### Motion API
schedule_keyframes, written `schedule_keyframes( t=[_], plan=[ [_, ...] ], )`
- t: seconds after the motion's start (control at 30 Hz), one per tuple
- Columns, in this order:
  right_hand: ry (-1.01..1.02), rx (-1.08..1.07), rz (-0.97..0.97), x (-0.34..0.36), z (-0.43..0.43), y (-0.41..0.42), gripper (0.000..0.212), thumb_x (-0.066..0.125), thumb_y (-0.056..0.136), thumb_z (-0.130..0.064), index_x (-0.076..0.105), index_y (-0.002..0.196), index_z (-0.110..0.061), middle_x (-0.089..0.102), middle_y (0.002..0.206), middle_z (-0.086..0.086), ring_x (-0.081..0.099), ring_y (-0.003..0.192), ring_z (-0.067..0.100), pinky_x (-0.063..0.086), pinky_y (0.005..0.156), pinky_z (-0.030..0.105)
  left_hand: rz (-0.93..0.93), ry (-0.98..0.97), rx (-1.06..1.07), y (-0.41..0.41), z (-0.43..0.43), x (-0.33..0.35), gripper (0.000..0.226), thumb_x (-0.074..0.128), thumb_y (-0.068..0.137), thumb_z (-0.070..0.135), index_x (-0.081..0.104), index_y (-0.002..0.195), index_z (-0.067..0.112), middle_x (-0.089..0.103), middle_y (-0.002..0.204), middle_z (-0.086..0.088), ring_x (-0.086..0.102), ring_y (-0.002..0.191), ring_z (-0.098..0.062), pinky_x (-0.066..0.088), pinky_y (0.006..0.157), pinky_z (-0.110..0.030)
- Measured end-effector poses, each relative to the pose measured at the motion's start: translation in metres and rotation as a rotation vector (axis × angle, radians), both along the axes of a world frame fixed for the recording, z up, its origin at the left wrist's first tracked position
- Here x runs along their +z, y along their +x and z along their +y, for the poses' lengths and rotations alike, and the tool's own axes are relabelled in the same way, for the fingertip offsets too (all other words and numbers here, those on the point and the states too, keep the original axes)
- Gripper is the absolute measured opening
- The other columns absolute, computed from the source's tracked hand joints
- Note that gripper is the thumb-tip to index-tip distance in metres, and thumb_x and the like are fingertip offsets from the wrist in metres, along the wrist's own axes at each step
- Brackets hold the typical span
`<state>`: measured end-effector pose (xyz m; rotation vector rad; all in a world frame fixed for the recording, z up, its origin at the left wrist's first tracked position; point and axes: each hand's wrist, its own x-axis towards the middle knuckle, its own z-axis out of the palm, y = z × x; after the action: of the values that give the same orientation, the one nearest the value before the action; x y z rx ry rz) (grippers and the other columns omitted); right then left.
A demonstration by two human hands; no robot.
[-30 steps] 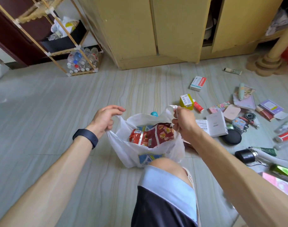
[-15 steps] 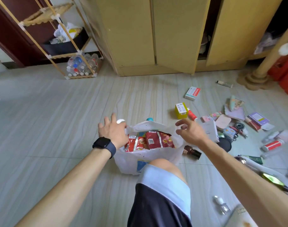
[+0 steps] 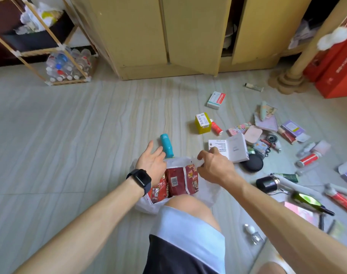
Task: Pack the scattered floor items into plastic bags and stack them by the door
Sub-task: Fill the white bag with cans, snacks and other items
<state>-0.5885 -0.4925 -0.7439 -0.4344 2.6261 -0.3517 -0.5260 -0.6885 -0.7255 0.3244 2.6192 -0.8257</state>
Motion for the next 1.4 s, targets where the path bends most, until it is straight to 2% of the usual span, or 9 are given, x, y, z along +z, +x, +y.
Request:
schedule_keyframes(
  t=[0.1, 0.23, 0.37, 0.47, 0.57, 0.77, 0.93, 1.13, 1.4],
  plan=[
    [0.049, 0.073, 0.246, -0.019, 0.003, 0.007, 0.045, 0.059, 0.082, -0.028, 0.055, 0.126, -0.023, 0.038, 0.143, 0.012, 0.042, 0.124, 0.036, 0.045, 0.092, 0.044, 0.062, 0.079, -0.153, 0.012, -0.003, -0.015, 0.035, 0.050, 0.090, 0.015, 0.059, 0.123, 0.016, 0.047, 0.139, -0.014, 0.033, 0.138, -0.030, 0.014, 0.116, -0.058],
    [-0.115, 0.467, 0.696, -0.045, 0.004, 0.017, 0.030, 0.058, 0.075, -0.020, 0.069, 0.102, -0.016, 0.059, 0.132, 0.008, 0.046, 0.128, 0.032, 0.034, 0.103, 0.047, 0.135, 0.200, -0.474, 0.029, 0.004, -0.037, 0.016, 0.052, 0.084, 0.008, 0.064, 0.079, 0.018, 0.059, 0.082, -0.003, 0.056, 0.081, -0.024, 0.039, 0.078, -0.037],
    [0.151, 0.752, 0.594, -0.061, 0.006, 0.022, 0.050, 0.065, 0.079, -0.032, 0.065, 0.127, -0.017, 0.045, 0.150, 0.011, 0.024, 0.147, 0.031, 0.004, 0.116, 0.059, -0.034, -0.049, -0.144, 0.028, -0.007, -0.042, 0.035, 0.044, 0.097, 0.021, 0.060, 0.128, 0.015, 0.058, 0.129, -0.012, 0.041, 0.129, -0.032, 0.018, 0.114, -0.051],
    [0.490, 0.658, 0.352, -0.067, 0.025, 0.008, 0.115, 0.063, 0.075, -0.064, -0.002, 0.156, -0.013, -0.017, 0.163, 0.010, -0.026, 0.146, 0.031, -0.011, 0.111, 0.066, -0.053, -0.238, 0.083, 0.022, -0.035, -0.033, 0.084, 0.047, 0.095, 0.048, -0.003, 0.156, 0.021, -0.010, 0.162, -0.017, -0.015, 0.147, -0.039, -0.015, 0.111, -0.066],
    [0.433, 0.589, 0.292, -0.073, 0.042, -0.005, 0.131, 0.063, 0.067, -0.074, -0.017, 0.154, -0.015, -0.020, 0.163, 0.005, -0.027, 0.146, 0.028, -0.014, 0.113, 0.065, -0.099, -0.234, 0.175, 0.023, -0.060, -0.027, 0.110, 0.056, 0.084, 0.062, -0.026, 0.150, 0.027, -0.031, 0.157, -0.009, -0.027, 0.144, -0.036, -0.018, 0.107, -0.068],
    [0.168, 0.564, 0.242, -0.062, 0.045, -0.013, 0.113, 0.058, 0.073, -0.072, -0.001, 0.157, -0.025, -0.012, 0.163, -0.002, -0.018, 0.149, 0.021, -0.007, 0.119, 0.056, -0.101, 0.231, 0.225, 0.013, -0.049, -0.017, 0.088, 0.052, 0.081, 0.070, 0.011, 0.154, 0.041, 0.011, 0.164, 0.005, -0.009, 0.150, -0.021, -0.012, 0.114, -0.061],
    [-0.274, 0.249, 0.420, -0.052, 0.053, -0.033, 0.059, 0.034, 0.096, -0.055, 0.046, 0.142, -0.020, 0.044, 0.149, 0.005, 0.033, 0.141, 0.024, 0.029, 0.116, 0.041, 0.162, 0.581, 0.126, -0.030, -0.007, -0.001, 0.044, 0.048, 0.092, 0.043, 0.053, 0.135, 0.037, 0.054, 0.138, 0.012, 0.033, 0.140, -0.013, 0.007, 0.117, -0.044],
    [-0.251, -0.296, 0.328, -0.084, 0.097, -0.088, 0.055, 0.037, 0.093, -0.046, 0.052, 0.129, -0.008, 0.056, 0.126, 0.016, 0.050, 0.115, 0.037, 0.040, 0.098, 0.043, 0.096, 0.582, 0.120, -0.122, 0.041, -0.004, 0.052, 0.051, 0.090, 0.042, 0.042, 0.141, 0.036, 0.045, 0.142, 0.004, 0.038, 0.134, -0.019, 0.019, 0.115, -0.044],
    [-0.110, -0.472, -0.014, -0.174, 0.147, -0.129, 0.083, 0.043, 0.092, -0.058, 0.008, 0.156, -0.019, 0.024, 0.159, 0.008, 0.015, 0.146, 0.032, 0.023, 0.116, 0.043, -0.236, 0.528, 0.412, -0.224, 0.130, -0.119, 0.076, 0.051, 0.089, 0.053, 0.019, 0.152, 0.027, 0.033, 0.148, -0.021, 0.045, 0.128, -0.040, 0.039, 0.102, -0.041]
  ],
)
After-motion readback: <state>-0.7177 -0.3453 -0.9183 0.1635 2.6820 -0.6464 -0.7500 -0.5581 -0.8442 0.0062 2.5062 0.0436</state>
